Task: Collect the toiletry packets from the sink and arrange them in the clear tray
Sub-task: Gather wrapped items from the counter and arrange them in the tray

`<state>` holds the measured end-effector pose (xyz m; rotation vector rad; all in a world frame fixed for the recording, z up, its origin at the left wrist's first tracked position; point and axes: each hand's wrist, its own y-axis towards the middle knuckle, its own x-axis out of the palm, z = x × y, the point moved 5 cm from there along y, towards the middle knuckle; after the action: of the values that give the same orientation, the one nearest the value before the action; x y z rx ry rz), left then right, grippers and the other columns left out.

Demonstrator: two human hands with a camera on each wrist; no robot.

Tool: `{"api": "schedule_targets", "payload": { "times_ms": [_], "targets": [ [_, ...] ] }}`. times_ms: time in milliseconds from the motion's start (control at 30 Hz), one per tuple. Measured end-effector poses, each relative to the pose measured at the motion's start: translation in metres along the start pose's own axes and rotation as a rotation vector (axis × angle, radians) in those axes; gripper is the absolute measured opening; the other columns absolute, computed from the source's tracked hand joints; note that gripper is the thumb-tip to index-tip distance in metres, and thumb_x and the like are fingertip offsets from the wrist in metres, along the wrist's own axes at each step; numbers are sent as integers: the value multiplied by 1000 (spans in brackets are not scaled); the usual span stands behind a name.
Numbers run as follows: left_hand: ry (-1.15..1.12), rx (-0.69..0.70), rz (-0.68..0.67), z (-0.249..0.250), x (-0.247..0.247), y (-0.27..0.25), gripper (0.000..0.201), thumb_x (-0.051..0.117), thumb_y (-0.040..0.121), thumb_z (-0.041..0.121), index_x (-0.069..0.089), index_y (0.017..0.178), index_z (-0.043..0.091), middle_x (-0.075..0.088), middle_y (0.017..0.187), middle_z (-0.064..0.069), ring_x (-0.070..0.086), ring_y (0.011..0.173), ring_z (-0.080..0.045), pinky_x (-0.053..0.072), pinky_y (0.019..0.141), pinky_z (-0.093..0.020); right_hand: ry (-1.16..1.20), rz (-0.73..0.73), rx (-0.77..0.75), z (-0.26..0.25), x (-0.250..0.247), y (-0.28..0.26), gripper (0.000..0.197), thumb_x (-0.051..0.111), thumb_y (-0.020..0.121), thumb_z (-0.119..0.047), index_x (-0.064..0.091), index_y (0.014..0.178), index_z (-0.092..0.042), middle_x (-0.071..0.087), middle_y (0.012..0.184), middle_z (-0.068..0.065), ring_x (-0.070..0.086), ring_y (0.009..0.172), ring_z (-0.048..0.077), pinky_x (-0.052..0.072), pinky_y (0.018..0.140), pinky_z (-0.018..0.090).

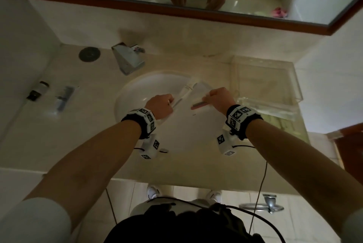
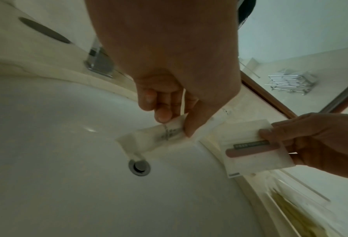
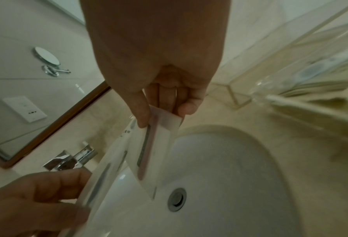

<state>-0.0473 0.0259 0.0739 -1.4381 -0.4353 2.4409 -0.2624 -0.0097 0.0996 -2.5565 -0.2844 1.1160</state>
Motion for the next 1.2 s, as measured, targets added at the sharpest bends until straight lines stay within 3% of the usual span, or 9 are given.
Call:
{"api": "schedule_targets", "payload": {
  "times_ms": [133, 267, 367, 667, 767, 867, 1033, 1200],
  "targets": [
    [-19, 67, 23, 47, 11, 5, 20, 58, 86, 23, 58, 104, 17, 65, 97, -5, 61, 87, -28, 49, 76, -33, 71, 35, -6, 32, -35, -14, 33, 68, 84, -22, 55, 54, -16, 49, 58, 0, 47, 57, 14, 37, 59, 27],
    [-32, 122, 36, 90, 23, 7, 17, 58, 87, 26, 58, 102, 18, 64, 95, -4, 60, 83, -27, 49, 75, -33, 97, 63, 4, 67, -66, -24, 26, 67, 85, -22, 60, 61, -15, 50, 59, 0, 45, 56, 13, 35, 56, 26],
    [-30, 152, 31, 117, 33, 8, 13, 58, 87, 27, 57, 98, 20, 67, 94, -6, 62, 82, -30, 52, 78, -38, 159, 93, 21, 96, -87, -29, 18, 67, 85, -18, 64, 68, -13, 55, 64, 2, 49, 61, 16, 39, 62, 28],
    [-9, 189, 66, 180, 65, 6, 16, 61, 83, 20, 59, 99, 15, 67, 91, -6, 62, 81, -28, 49, 72, -32, 292, 135, 61, 168, -135, -39, 11, 64, 84, -9, 64, 73, -12, 57, 66, 1, 51, 64, 17, 43, 69, 34],
    [14, 198, 64, 197, 76, 6, 17, 61, 84, 18, 59, 100, 15, 66, 92, -6, 62, 81, -28, 48, 71, -31, 258, 90, 43, 184, -146, -42, 15, 61, 84, -10, 64, 69, -13, 57, 68, 7, 51, 67, 21, 43, 68, 36],
    [23, 210, 89, 211, 84, 7, 8, 58, 86, 23, 56, 92, 18, 65, 86, -6, 60, 76, -27, 46, 67, -30, 212, 57, 21, 198, -157, -46, 18, 59, 86, -11, 63, 68, -16, 62, 75, 8, 54, 69, 20, 46, 71, 36],
    [30, 218, 84, 232, 95, 10, 7, 58, 84, 21, 52, 85, 23, 62, 80, -2, 57, 71, -24, 45, 65, -28, 46, 16, 25, 220, -171, -51, 10, 59, 83, -9, 62, 83, -19, 64, 84, 0, 59, 83, 20, 48, 80, 34],
    [55, 234, 69, 248, 100, 18, 8, 57, 83, 21, 52, 86, 27, 63, 84, 2, 59, 75, -21, 50, 72, -29, -226, -34, 56, 238, -181, -53, 21, 54, 83, -11, 61, 95, -27, 61, 103, 1, 57, 95, 21, 42, 76, 28]
  ]
}}
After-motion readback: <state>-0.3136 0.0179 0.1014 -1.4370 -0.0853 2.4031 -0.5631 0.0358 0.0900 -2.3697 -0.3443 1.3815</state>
